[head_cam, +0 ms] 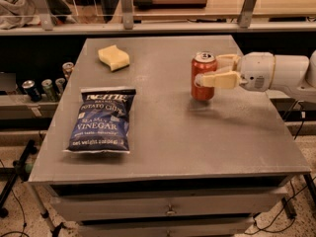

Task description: Place coke can upright

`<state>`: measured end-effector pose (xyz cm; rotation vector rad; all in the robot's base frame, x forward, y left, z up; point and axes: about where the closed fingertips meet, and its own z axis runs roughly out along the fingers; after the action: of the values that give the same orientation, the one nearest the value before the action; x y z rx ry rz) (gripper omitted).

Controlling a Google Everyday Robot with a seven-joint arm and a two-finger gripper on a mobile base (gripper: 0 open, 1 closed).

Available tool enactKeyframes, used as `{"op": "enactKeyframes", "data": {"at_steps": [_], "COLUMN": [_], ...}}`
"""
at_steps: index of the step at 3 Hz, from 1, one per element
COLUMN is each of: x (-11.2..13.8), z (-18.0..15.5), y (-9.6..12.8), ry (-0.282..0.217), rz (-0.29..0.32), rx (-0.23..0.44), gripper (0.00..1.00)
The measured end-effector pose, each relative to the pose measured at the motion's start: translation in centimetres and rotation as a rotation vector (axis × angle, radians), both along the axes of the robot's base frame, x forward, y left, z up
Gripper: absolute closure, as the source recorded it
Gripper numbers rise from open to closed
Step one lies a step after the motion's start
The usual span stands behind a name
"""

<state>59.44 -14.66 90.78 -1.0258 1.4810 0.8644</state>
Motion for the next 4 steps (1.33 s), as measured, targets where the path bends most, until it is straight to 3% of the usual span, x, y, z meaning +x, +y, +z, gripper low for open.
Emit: {"op": "enactKeyframes", "data": {"at_steps": [2,3,4], "x": [-0.07,-0.15,-0.21], "z": [-0.04,-0.07,-0.05], "y": [-0.12,-0.09,-0.15], "ry": [-0.034,-0.038,-0.040], "rz": [0.003,0.008,0.011], "rx": [0.007,0.013,0.010], "gripper": [0.13,0.00,0.00]}}
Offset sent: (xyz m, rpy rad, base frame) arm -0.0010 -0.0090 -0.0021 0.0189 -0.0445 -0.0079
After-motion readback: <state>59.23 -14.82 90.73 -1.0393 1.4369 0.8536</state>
